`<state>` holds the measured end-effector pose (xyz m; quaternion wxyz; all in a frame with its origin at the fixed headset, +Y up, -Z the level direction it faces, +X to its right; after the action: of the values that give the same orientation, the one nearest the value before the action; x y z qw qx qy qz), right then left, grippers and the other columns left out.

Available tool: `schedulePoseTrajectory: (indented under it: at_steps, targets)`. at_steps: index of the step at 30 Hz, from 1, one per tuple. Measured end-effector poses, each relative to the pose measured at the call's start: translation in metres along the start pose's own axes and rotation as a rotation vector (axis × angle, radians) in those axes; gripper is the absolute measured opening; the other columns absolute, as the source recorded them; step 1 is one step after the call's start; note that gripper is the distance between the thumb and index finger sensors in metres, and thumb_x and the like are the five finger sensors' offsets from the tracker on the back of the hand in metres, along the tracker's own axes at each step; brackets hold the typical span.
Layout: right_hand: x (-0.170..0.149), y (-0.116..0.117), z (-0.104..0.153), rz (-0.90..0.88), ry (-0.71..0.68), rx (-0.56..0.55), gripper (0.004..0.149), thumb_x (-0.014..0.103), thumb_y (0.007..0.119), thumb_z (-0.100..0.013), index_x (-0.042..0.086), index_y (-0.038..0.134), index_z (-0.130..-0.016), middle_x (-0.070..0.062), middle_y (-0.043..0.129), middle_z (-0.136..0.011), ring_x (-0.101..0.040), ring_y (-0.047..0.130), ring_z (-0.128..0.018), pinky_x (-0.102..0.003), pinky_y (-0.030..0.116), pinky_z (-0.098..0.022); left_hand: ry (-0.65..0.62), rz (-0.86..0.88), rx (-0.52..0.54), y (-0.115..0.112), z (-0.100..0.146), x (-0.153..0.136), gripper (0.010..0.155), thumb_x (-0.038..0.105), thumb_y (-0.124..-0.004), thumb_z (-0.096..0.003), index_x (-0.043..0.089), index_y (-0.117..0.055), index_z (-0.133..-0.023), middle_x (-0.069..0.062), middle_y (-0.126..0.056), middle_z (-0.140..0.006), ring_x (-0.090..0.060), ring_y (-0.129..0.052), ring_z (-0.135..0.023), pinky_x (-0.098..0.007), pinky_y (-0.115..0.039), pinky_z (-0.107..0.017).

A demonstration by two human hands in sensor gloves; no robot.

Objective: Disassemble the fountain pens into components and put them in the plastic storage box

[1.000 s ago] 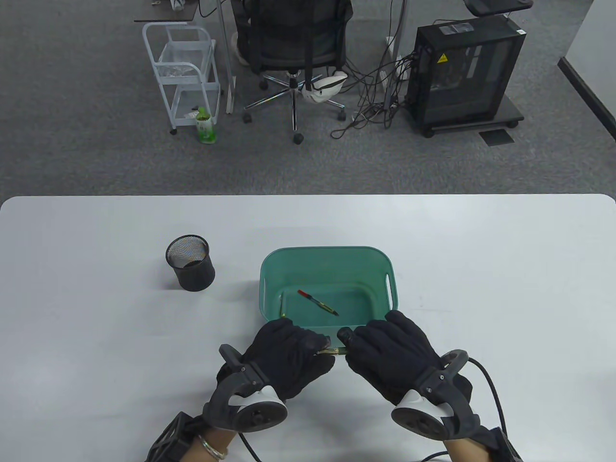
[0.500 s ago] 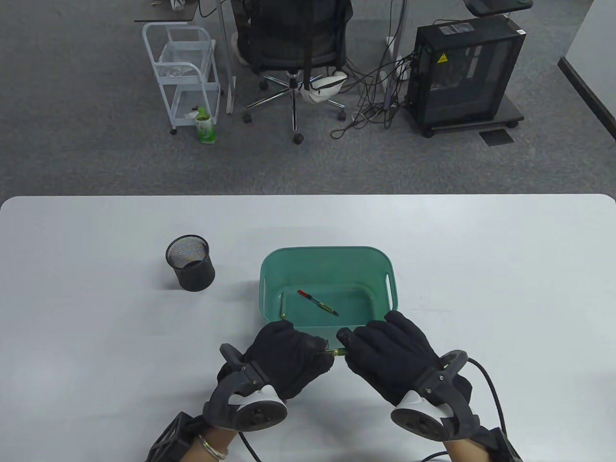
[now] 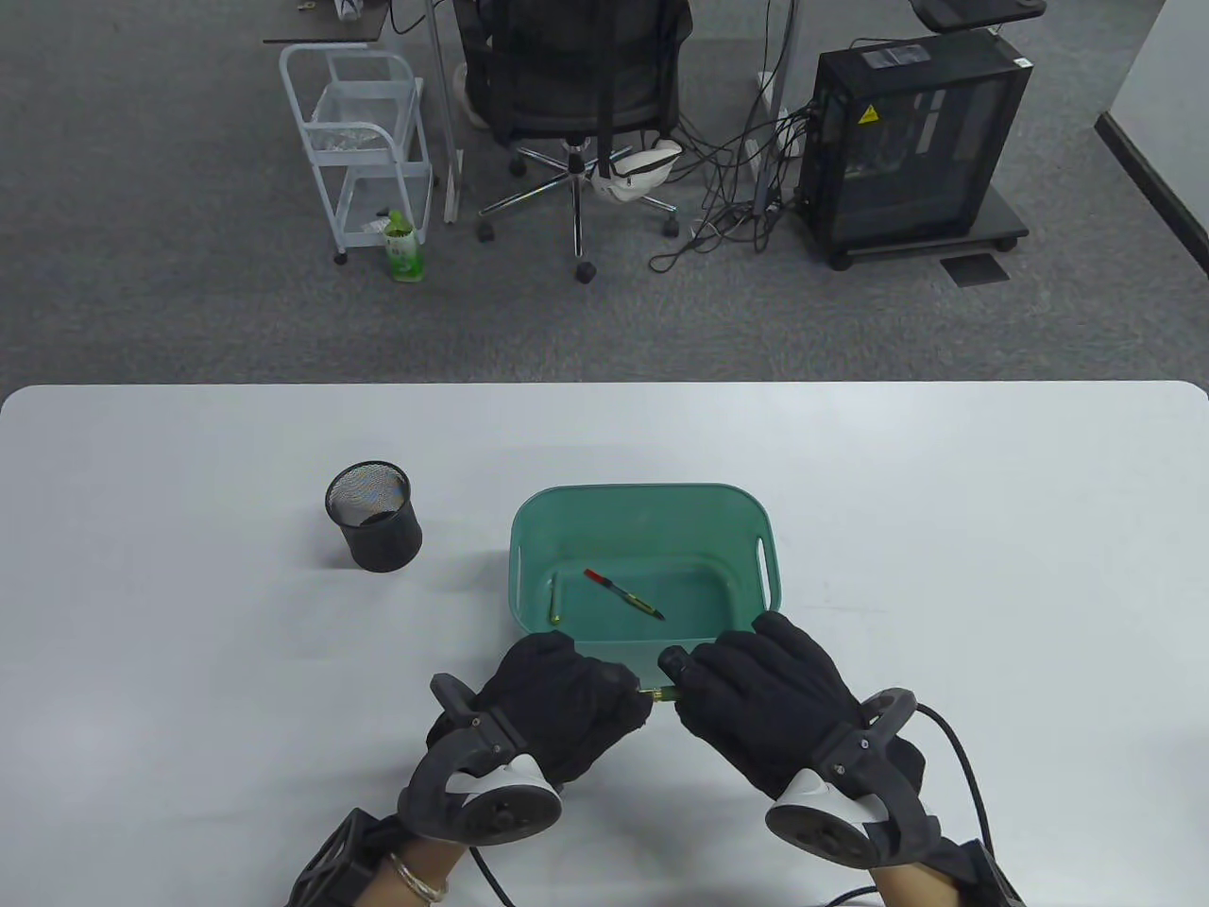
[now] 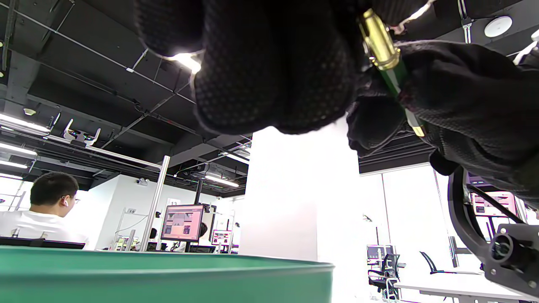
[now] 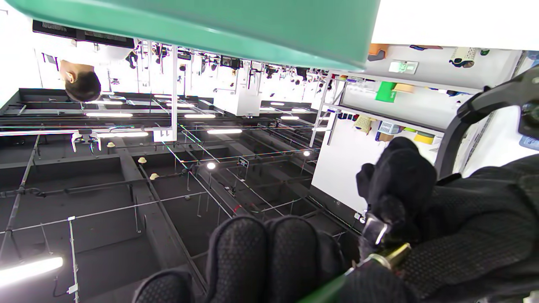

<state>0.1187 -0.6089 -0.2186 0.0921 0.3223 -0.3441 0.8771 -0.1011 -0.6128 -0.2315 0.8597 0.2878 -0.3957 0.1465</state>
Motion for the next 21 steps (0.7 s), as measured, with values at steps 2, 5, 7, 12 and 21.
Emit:
schedulePoseTrajectory:
  at_steps: [2, 5, 7, 12, 21]
  targets:
    - [0.0000, 0.0000, 0.0000, 0.001, 0.000, 0.000, 0.045, 0.049, 0.070, -0.055, 0.032, 0.083, -0.094, 0.011, 0.088, -0.085, -0.012, 0.087, -0.081, -0.048, 0.061, -0.076, 0.000, 0.002, 0.002, 0.0000, 0.0001, -0.0003, 0.052, 0.048, -0.055, -0.0670, 0.013, -0.093, -0.073, 0.001, -0.107, -0.054, -0.018, -0.105, -0.045, -0.046, -0.077, -0.062]
    - [-0.0006, -0.0006, 0.0000, 0.001, 0.004, -0.004, 0.045, 0.049, 0.069, -0.055, 0.032, 0.083, -0.094, 0.011, 0.088, -0.085, -0.012, 0.087, -0.081, -0.047, 0.061, -0.076, -0.004, 0.013, 0.005, 0.0000, 0.0007, -0.0011, 0.054, 0.050, -0.054, -0.0672, 0.013, -0.090, -0.081, -0.002, -0.106, -0.063, -0.021, -0.104, -0.053, -0.048, -0.074, -0.066]
    - [-0.0012, -0.0009, 0.0002, 0.001, 0.006, -0.006, 0.045, 0.049, 0.069, -0.055, 0.032, 0.083, -0.094, 0.011, 0.088, -0.085, -0.012, 0.087, -0.081, -0.047, 0.061, -0.076, -0.006, 0.012, 0.005, 0.0000, 0.0009, -0.0008, 0.056, 0.053, -0.054, -0.0669, 0.013, -0.086, -0.089, -0.003, -0.104, -0.072, -0.023, -0.102, -0.062, -0.049, -0.072, -0.068]
    - [-0.0022, -0.0012, 0.0003, 0.003, 0.010, -0.008, 0.045, 0.049, 0.069, -0.055, 0.032, 0.083, -0.094, 0.011, 0.088, -0.085, -0.012, 0.087, -0.081, -0.047, 0.061, -0.076, -0.004, -0.017, 0.002, 0.0000, 0.0014, 0.0008, 0.058, 0.058, -0.066, -0.0633, 0.015, -0.075, -0.101, -0.004, -0.097, -0.086, -0.023, -0.097, -0.074, -0.050, -0.067, -0.073]
    - [-0.0026, -0.0011, 0.0000, 0.005, 0.010, -0.006, 0.045, 0.049, 0.069, -0.055, 0.032, 0.083, -0.094, 0.011, 0.088, -0.085, -0.012, 0.087, -0.081, -0.047, 0.061, -0.076, 0.003, -0.038, -0.002, 0.0000, 0.0013, 0.0023, 0.047, 0.051, -0.074, -0.0632, 0.016, -0.075, -0.095, -0.001, -0.095, -0.085, -0.020, -0.096, -0.073, -0.049, -0.067, -0.074]
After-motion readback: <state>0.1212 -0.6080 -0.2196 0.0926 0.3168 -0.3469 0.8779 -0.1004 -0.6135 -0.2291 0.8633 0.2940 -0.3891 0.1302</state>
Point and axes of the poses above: the tracker on the back of each hand, its own x axis roughly to the thumb side, its own z axis roughly from the fingertips to the wrist, y = z × x, the point moved 1 cm from there along -z, roughly from the wrist to the fingertips
